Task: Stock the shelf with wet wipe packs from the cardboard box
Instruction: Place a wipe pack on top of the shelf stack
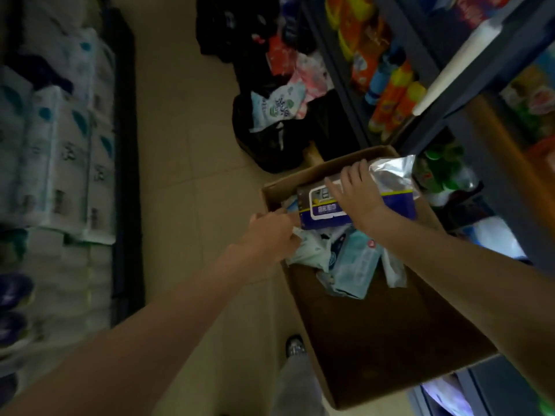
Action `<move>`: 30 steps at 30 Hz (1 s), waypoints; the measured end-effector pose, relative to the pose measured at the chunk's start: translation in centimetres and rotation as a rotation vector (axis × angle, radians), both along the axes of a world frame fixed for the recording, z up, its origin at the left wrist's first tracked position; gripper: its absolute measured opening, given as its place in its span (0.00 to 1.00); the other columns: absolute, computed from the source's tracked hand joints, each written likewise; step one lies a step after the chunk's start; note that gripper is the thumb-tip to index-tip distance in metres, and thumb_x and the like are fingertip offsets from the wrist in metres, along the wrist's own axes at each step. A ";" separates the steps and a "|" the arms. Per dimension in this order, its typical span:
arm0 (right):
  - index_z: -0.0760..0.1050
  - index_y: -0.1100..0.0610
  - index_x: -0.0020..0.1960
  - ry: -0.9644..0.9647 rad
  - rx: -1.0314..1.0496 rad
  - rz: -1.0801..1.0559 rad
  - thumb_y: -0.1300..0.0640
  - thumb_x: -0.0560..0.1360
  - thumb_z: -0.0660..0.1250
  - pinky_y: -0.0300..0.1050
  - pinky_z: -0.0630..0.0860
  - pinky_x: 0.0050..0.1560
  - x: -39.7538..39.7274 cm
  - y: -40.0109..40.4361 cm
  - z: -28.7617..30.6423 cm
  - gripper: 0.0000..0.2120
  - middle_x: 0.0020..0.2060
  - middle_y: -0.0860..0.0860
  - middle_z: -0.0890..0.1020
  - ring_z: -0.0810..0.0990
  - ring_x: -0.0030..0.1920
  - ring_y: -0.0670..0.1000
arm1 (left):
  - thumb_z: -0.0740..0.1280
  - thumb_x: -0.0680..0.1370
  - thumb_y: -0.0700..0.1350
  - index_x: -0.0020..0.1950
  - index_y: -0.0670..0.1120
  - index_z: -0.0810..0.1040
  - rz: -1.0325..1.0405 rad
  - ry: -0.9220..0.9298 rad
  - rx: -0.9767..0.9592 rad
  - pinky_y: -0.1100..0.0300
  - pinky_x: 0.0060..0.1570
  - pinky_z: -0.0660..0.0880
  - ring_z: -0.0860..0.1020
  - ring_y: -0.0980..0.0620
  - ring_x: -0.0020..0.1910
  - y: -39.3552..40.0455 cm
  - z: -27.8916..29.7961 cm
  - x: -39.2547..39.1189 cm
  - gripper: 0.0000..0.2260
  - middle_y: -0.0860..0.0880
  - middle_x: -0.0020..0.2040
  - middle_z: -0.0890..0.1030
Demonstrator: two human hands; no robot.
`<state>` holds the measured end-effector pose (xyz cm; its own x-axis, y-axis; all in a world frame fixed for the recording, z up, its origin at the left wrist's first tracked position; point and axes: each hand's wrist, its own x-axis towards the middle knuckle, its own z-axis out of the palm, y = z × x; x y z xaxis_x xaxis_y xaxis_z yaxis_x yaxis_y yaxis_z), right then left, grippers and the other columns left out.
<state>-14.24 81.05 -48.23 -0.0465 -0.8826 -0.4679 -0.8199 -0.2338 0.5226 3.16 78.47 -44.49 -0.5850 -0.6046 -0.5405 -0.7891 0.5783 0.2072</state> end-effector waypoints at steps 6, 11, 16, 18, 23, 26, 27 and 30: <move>0.53 0.59 0.73 -0.095 -0.033 0.034 0.52 0.68 0.71 0.57 0.64 0.64 0.5 0.2 0.5 0.41 0.65 0.62 0.65 0.68 0.62 0.64 | 0.58 0.78 0.46 0.66 0.49 0.68 0.016 -0.031 -0.033 0.51 0.64 0.62 0.74 0.46 0.61 1.0 -0.5 1.2 0.16 0.47 0.63 0.74; 0.60 0.58 0.70 -0.083 -0.090 0.146 0.50 0.64 0.73 0.52 0.69 0.55 0.2 1.9 6.3 0.39 0.60 0.60 0.71 0.73 0.55 0.60 | 0.59 0.78 0.46 0.69 0.48 0.63 0.096 0.084 -0.155 0.51 0.62 0.63 0.72 0.46 0.62 0.9 2.8 1.8 0.20 0.47 0.64 0.72; 0.79 0.59 0.54 -0.072 -0.318 0.447 0.56 0.69 0.57 0.45 0.74 0.39 1.6 1.7 15.9 0.19 0.42 0.55 0.81 0.79 0.38 0.55 | 0.64 0.74 0.53 0.74 0.47 0.55 0.219 0.138 -0.311 0.54 0.64 0.62 0.65 0.47 0.69 1.2 7.2 3.3 0.32 0.48 0.72 0.64; 0.79 0.61 0.53 -0.029 -0.379 0.588 0.56 0.68 0.59 0.46 0.73 0.40 3.8 1.1 20.2 0.18 0.41 0.54 0.80 0.78 0.38 0.55 | 0.64 0.75 0.56 0.77 0.45 0.46 0.284 0.110 -0.352 0.54 0.69 0.57 0.59 0.47 0.74 1.4 9.5 5.3 0.39 0.48 0.77 0.54; 0.76 0.61 0.53 0.006 -0.550 0.885 0.55 0.73 0.59 0.46 0.72 0.40 12.4 -1.2 30.5 0.14 0.43 0.53 0.78 0.76 0.39 0.54 | 0.65 0.73 0.60 0.76 0.46 0.37 0.353 0.195 -0.596 0.50 0.73 0.49 0.47 0.47 0.77 1.4 18.6 13.5 0.46 0.51 0.78 0.43; 0.79 0.57 0.45 0.002 -0.713 0.995 0.65 0.75 0.29 0.42 0.73 0.35 19.9 -2.0 37.4 0.37 0.36 0.51 0.78 0.77 0.33 0.53 | 0.65 0.70 0.64 0.76 0.45 0.36 0.434 0.204 -0.800 0.48 0.74 0.47 0.45 0.45 0.77 2.0 25.6 20.4 0.49 0.50 0.78 0.42; 0.79 0.57 0.45 0.012 -0.776 1.072 0.66 0.75 0.31 0.42 0.73 0.34 23.0 -1.9 39.8 0.35 0.35 0.50 0.78 0.77 0.33 0.53 | 0.65 0.70 0.65 0.75 0.45 0.35 0.478 0.178 -0.840 0.47 0.74 0.47 0.45 0.44 0.77 2.6 28.0 22.9 0.50 0.49 0.78 0.42; 0.76 0.60 0.53 0.025 -0.871 1.293 0.54 0.71 0.61 0.46 0.73 0.37 33.0 -0.4 47.5 0.15 0.42 0.53 0.79 0.78 0.38 0.56 | 0.70 0.58 0.70 0.77 0.46 0.43 0.597 0.144 -1.068 0.38 0.67 0.61 0.63 0.37 0.72 5.1 36.0 31.4 0.59 0.42 0.76 0.59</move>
<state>18.80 80.62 -0.71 0.9313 -0.3162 0.1806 -0.2979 -0.3764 0.8772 34.52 83.54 -8.51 -0.0785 -0.8969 0.4352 -0.9969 0.0672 -0.0413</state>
